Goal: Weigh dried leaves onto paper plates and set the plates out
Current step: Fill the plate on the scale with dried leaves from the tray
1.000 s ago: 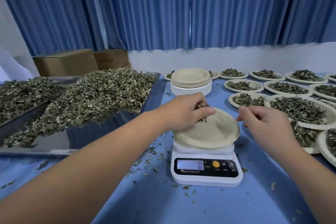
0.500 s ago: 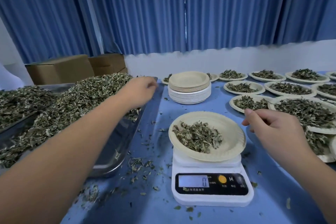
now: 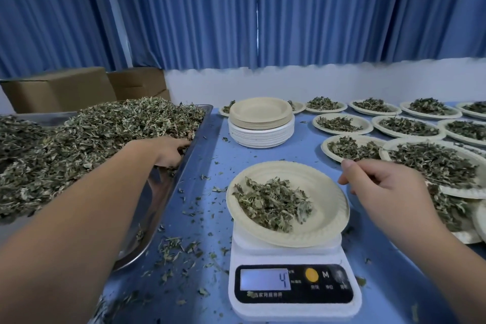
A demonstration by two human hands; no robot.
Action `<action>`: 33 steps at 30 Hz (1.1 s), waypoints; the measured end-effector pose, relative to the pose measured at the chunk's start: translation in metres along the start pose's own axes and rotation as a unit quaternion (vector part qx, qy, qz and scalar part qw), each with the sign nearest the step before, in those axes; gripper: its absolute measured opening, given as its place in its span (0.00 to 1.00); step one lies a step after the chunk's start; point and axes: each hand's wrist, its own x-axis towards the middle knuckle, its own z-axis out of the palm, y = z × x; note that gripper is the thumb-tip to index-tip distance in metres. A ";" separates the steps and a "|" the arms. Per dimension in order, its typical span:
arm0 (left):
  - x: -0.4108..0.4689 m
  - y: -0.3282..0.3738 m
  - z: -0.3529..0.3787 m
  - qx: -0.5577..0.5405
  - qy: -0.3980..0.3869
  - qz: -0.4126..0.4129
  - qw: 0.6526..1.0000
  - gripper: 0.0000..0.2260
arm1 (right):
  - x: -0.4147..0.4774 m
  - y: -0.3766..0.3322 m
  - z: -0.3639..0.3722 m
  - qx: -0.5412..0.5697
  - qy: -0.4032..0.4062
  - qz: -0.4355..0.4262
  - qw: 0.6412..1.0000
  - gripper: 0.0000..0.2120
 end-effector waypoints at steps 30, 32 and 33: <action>-0.112 -0.013 0.008 0.037 0.117 0.088 0.989 0.09 | -0.007 -0.008 -0.007 -0.005 -0.031 0.034 0.999 0.18; -0.114 -0.014 0.012 0.049 0.116 0.081 0.989 0.09 | -0.007 -0.008 -0.008 -0.002 -0.029 0.039 0.999 0.17; -0.114 -0.015 0.014 0.055 0.113 0.077 0.989 0.09 | -0.007 -0.008 -0.008 -0.003 -0.028 0.040 0.999 0.18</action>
